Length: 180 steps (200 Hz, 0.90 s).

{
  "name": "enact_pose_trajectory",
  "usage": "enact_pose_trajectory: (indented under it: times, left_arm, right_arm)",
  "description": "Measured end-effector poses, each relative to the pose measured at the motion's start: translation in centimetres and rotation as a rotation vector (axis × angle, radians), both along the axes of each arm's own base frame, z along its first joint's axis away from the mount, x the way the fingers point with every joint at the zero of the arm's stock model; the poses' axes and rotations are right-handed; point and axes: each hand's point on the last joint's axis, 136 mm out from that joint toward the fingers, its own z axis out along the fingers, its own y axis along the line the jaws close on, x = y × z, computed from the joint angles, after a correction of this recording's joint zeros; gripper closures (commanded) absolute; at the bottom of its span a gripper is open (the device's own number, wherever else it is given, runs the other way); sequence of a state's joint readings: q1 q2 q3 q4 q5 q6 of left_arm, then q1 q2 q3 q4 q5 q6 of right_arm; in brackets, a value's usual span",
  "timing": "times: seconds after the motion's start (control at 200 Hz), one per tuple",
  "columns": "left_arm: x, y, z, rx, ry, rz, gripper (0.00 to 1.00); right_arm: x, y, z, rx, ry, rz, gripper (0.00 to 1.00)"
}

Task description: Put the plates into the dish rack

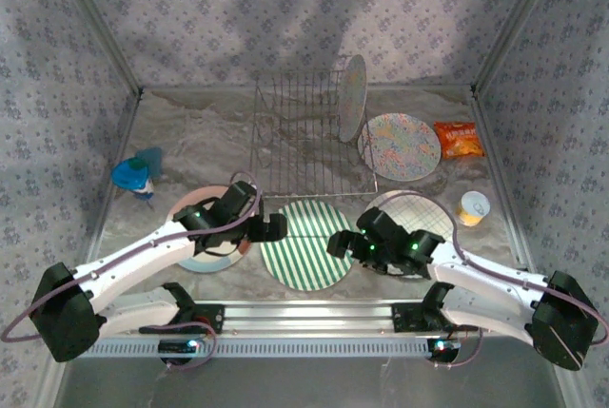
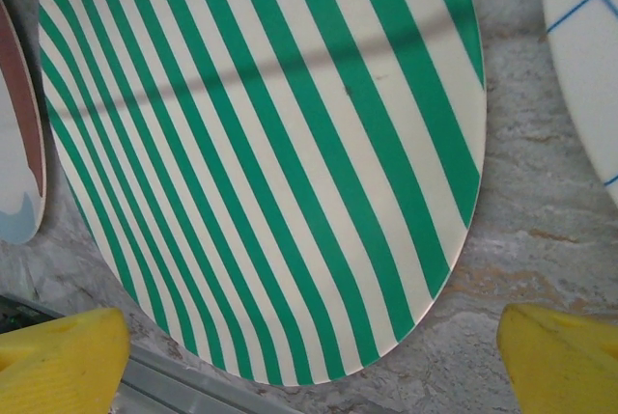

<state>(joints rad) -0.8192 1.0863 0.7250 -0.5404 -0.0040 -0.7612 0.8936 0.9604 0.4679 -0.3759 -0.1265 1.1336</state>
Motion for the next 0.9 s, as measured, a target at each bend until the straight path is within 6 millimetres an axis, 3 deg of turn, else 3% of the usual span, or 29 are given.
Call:
enact_pose_trajectory:
  times: [0.395, 0.9]
  left_arm:
    - [0.4, 0.3, -1.1, 0.028, -0.008, 0.025, 0.01]
    - [-0.7, -2.5, -3.4, 0.034, -0.005, -0.017, 0.01]
  right_arm:
    - [0.3, -0.2, -0.8, 0.013, -0.004, -0.068, 0.01]
    - [0.3, -0.4, -1.9, 0.025, -0.003, -0.093, 0.02]
